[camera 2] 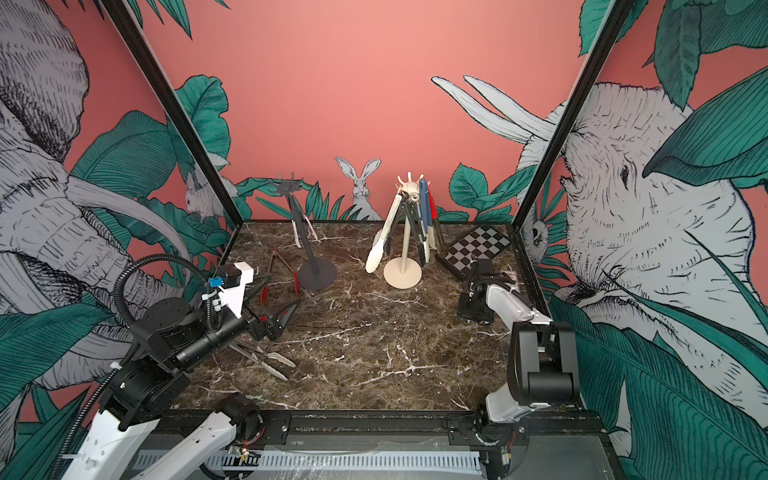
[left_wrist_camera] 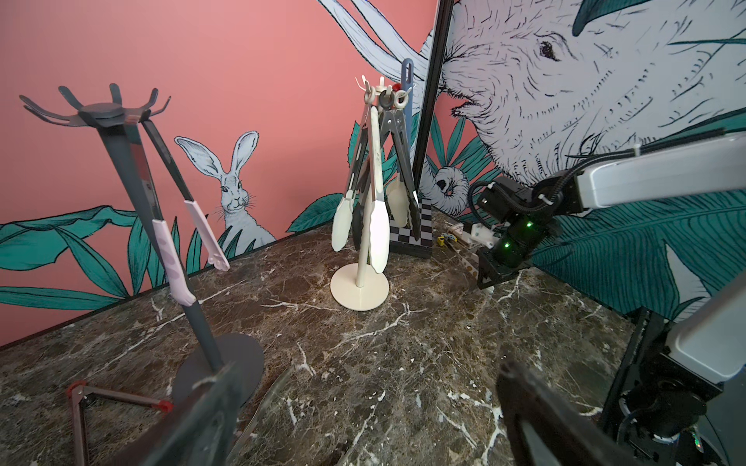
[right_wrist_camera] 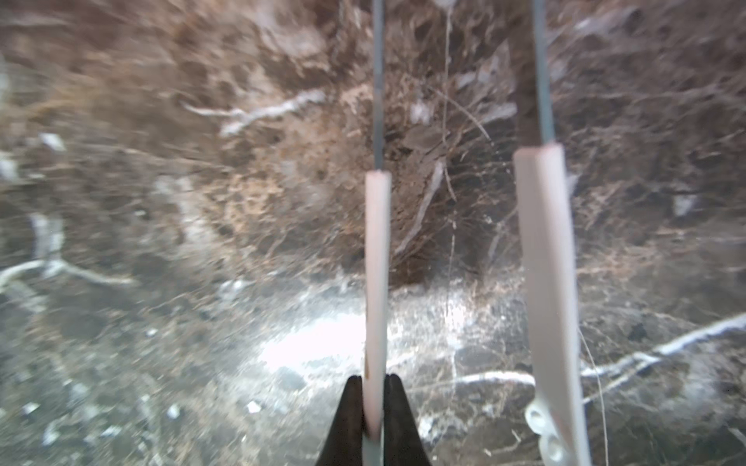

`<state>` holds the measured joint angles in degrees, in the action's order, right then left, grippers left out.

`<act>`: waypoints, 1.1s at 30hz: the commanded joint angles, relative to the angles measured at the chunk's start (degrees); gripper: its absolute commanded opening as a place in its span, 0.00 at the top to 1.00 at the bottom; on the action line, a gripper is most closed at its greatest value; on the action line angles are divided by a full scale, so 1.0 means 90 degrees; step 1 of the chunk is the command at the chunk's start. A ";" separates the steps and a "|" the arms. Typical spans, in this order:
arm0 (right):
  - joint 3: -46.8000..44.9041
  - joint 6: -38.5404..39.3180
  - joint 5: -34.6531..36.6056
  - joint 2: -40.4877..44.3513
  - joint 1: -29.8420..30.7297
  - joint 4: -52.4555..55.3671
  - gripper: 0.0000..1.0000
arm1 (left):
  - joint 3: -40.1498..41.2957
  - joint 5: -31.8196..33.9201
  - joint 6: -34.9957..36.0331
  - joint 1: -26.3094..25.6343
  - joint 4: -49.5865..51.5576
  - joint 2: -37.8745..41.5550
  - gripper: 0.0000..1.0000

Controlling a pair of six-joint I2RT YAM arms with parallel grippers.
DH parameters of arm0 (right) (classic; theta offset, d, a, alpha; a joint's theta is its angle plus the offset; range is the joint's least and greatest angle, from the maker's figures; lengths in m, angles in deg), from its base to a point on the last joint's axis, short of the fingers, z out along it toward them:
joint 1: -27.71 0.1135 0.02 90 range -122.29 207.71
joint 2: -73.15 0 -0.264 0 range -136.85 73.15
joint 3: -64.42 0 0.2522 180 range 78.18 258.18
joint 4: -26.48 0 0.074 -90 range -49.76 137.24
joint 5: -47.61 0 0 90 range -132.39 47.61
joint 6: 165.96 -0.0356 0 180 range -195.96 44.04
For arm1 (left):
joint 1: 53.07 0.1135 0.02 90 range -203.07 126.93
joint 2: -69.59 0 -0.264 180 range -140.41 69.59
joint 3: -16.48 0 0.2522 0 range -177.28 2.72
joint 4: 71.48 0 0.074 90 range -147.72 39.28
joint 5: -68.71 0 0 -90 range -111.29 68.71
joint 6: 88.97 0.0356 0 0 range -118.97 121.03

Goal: Hang food tongs on kitchen utensil racks
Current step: Pick up the food tongs from the center of the board.

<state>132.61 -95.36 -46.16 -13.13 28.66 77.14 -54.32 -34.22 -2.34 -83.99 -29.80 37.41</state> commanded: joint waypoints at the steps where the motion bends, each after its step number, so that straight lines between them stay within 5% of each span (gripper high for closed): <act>1: -0.0107 -0.0137 -0.0132 0.0494 -0.0037 0.0131 0.99 | 0.0106 0.0237 0.0020 0.0037 -0.0140 0.0056 0.00; 11: 0.0097 -0.0314 -0.0071 0.2074 -0.0028 0.0284 1.00 | 0.0116 0.1839 -0.0034 0.0040 -0.0111 0.0113 0.01; 27: 0.1601 -0.0031 -0.0696 0.3454 0.0010 -0.0256 1.00 | 0.0301 0.2715 -0.0064 0.0042 -0.0092 0.0295 0.00; 33: 0.2582 0.0399 -0.0998 0.3317 0.0759 -0.0568 1.00 | 0.0340 0.2742 -0.0084 0.0039 -0.0218 0.0342 0.00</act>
<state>151.28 -95.16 -52.83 17.10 32.09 76.44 -52.18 -10.74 -2.56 -83.99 -29.82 39.70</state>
